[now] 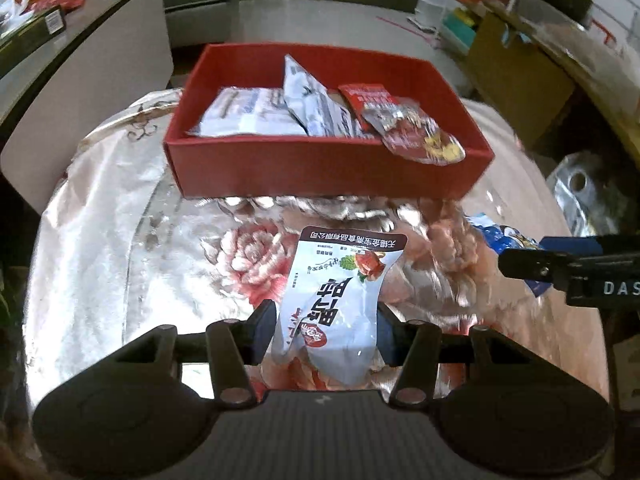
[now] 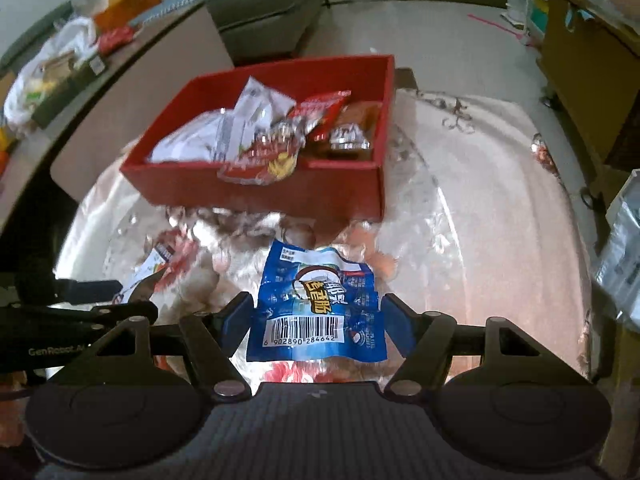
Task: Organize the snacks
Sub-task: 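Grasp the white packet with the left tool while the right tool grasps the blue packet, then lift both packets and carry them above the red box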
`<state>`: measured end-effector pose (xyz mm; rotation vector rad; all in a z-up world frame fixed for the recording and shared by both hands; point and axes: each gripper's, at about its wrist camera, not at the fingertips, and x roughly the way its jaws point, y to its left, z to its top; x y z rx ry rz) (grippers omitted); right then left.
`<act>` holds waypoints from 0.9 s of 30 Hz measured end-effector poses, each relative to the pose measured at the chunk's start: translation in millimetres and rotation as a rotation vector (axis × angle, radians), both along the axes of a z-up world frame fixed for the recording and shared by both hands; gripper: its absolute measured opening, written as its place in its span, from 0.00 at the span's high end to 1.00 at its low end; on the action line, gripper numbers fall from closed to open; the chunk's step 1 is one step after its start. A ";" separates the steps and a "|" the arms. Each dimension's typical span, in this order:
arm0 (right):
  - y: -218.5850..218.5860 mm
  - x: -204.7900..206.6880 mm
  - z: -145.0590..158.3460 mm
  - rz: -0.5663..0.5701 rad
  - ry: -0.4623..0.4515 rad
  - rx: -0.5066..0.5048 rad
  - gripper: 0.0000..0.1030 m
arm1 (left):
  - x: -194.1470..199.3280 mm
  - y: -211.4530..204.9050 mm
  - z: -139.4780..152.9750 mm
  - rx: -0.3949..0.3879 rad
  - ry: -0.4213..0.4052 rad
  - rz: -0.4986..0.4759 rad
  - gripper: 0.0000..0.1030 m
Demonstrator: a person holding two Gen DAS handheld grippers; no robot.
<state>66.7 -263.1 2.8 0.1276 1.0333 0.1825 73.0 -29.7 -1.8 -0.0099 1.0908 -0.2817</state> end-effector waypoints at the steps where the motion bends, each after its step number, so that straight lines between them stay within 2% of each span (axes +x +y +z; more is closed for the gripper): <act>1: -1.1 0.5 2.5 -0.004 -0.010 0.009 0.27 | 1.5 1.5 2.0 -0.007 -0.007 0.009 0.55; 13: 9.2 13.2 31.6 0.000 -0.103 0.066 0.26 | 17.0 -1.5 29.0 -0.043 -0.102 0.049 0.55; 27: 10.1 30.8 49.5 -0.012 -0.174 0.072 0.26 | 39.5 -8.9 49.9 -0.024 -0.219 0.075 0.55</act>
